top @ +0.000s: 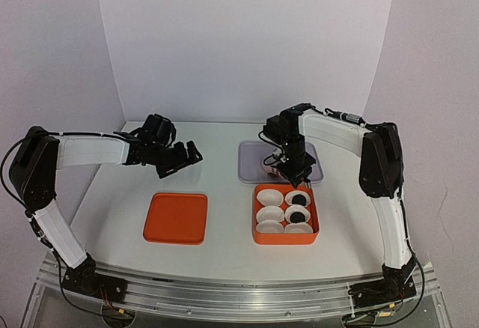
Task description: Pack the cookies
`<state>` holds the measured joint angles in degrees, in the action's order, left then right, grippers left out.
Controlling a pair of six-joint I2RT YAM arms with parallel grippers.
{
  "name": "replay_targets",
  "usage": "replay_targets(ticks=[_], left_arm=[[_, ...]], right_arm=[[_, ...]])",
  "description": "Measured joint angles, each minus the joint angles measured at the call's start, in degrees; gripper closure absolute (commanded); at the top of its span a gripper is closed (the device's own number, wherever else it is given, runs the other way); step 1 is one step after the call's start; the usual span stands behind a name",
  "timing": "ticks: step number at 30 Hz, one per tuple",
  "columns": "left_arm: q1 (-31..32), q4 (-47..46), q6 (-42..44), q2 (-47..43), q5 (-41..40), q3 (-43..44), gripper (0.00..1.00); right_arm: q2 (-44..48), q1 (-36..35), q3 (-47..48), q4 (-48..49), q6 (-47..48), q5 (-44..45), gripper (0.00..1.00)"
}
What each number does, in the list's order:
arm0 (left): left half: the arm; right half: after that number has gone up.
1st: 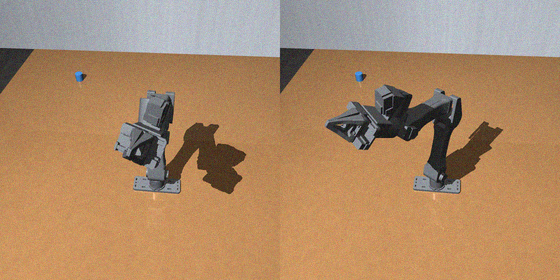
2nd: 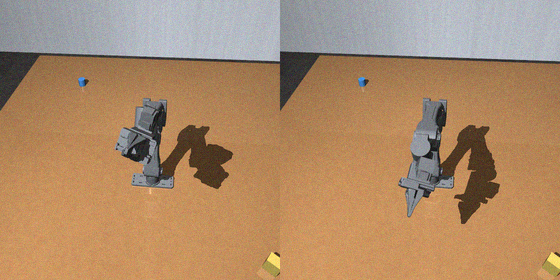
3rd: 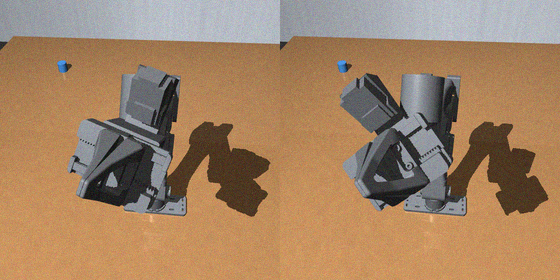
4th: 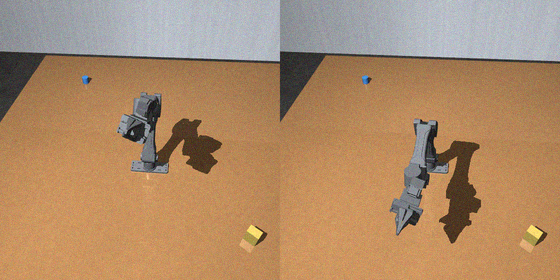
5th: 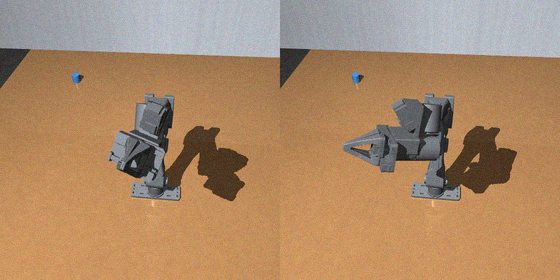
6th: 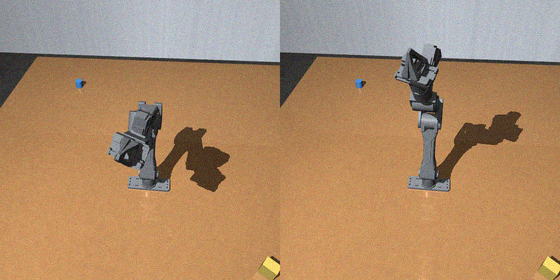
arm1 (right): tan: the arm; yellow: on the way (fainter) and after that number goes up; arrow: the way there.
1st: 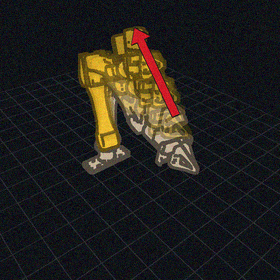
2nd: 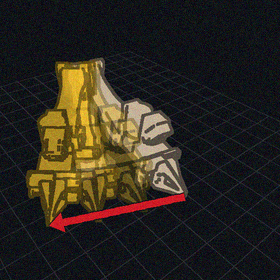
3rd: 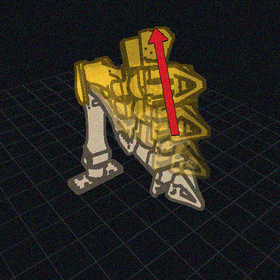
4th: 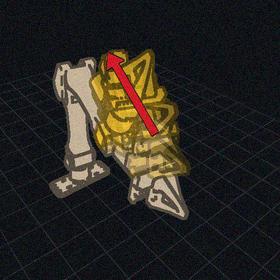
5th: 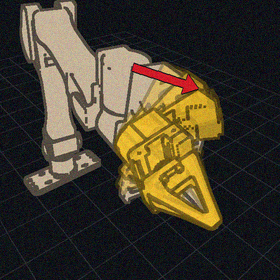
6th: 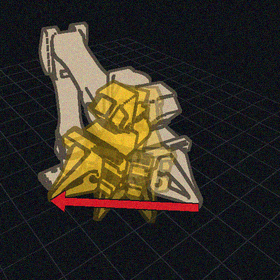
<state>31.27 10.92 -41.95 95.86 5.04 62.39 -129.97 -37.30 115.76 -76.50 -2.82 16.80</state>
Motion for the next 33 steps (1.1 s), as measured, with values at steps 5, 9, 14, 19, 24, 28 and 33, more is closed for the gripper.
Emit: replay_targets(ticks=[5, 9, 14, 19, 24, 28, 33], left_arm=[[0.0, -0.02, 0.0, 0.01, 0.02, 0.0, 0.0], [0.0, -0.02, -0.02, 0.01, 0.04, 0.0, 0.0], [0.0, -0.02, -0.02, 0.01, 0.44, 0.0, 0.0], [0.0, -0.04, -0.04, 0.01, 0.76, 0.0, 0.0], [0.0, -0.18, -0.04, 0.01, 0.87, 0.0, 0.0], [0.0, -1.01, -0.04, 0.01, 0.96, 0.0, 0.0], [0.0, -1.7, -0.04, 0.01, 1.44, 0.0, 0.0]], right_arm=[[0.01, 0.02, 2.37, -0.1, -0.04, 0.36, 0.97], [0.3, 0.0, 3.34, -0.09, -0.12, 0.41, 1.0], [1.3, 0.02, 3.48, -0.1, -0.16, 0.44, 1.0], [2.67, 0.02, 3.5, -0.1, -0.3, 0.88, 1.0], [5.44, -0.11, 2.65, 0.16, -1.39, 0.96, 1.0], [10.5, -1.31, -1.35, -0.14, -3.07, 1.48, 1.0], [18.51, -5.42, -8.52, 0.05, -7.11, 1.23, 1.0]])
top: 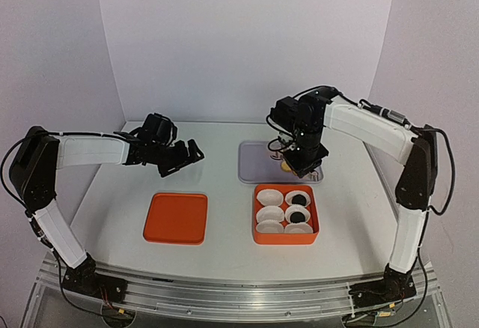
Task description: Pack the cookies
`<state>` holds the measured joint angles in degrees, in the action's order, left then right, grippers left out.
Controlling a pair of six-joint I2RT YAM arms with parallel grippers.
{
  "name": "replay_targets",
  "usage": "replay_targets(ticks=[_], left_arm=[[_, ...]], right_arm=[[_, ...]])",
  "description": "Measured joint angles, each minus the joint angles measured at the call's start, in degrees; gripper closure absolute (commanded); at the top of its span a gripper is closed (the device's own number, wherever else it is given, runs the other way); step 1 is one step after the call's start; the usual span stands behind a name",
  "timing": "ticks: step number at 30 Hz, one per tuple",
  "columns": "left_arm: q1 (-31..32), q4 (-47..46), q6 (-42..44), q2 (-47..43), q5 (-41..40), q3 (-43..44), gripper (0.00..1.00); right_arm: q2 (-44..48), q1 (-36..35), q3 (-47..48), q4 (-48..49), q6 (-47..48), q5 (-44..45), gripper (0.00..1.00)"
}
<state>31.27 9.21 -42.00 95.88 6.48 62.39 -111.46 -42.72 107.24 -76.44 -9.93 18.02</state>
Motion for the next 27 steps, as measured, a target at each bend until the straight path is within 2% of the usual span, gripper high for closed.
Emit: replay_targets(ticks=[13, 19, 27], left_arm=[[0.0, -0.72, 0.07, 0.0, 0.0, 0.0, 0.0], [0.0, -0.74, 0.09, 0.0, 0.0, 0.0, 0.0], [0.0, -0.74, 0.11, 0.0, -0.02, -0.02, 0.0]], right_arm=[[21.98, -13.58, -21.67, -0.62, -16.46, -11.11, 1.0], [25.99, -17.53, -28.53, -0.74, -24.0, -16.32, 1.0], [30.79, -18.56, -34.68, -0.89, -31.38, -20.04, 1.0]])
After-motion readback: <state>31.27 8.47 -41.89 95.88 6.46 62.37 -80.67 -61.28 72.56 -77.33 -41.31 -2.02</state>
